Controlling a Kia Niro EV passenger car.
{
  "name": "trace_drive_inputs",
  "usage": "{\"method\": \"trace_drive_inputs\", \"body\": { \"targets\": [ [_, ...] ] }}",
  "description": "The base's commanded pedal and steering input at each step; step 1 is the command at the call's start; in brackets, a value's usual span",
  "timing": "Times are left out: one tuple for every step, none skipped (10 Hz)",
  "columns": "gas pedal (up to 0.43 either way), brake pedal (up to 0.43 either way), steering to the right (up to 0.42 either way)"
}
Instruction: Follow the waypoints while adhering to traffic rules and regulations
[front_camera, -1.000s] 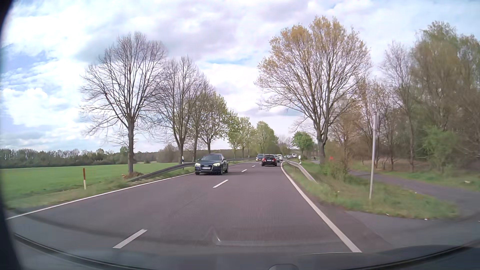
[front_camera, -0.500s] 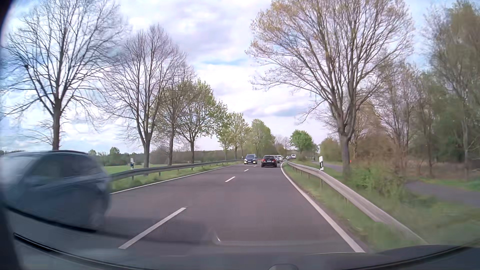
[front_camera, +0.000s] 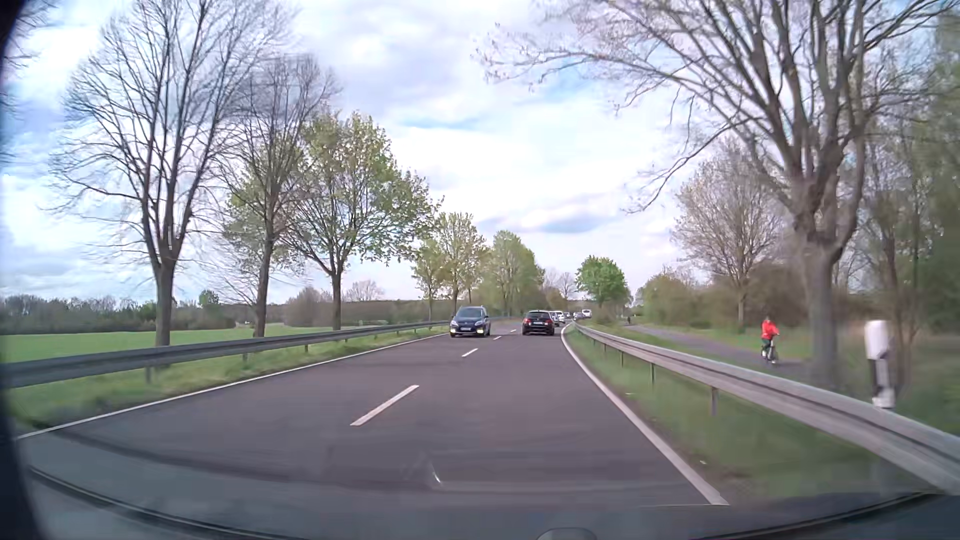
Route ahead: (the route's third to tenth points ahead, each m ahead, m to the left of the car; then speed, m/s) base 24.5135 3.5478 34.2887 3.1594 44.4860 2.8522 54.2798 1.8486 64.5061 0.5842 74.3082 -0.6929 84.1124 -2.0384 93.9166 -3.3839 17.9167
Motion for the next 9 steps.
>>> {"method": "trace_drive_inputs", "body": {
  "targets": [
    [0.000, 0.000, 0.007],
    [0.000, 0.000, 0.007],
    [0.000, 0.000, 0.007],
    [0.000, 0.000, 0.007],
    [0.000, 0.000, 0.007],
    [0.000, 0.000, 0.007],
    [0.000, 0.000, 0.007],
    [0.000, 0.000, 0.007],
    [0.000, 0.000, 0.007]
  ]
}}
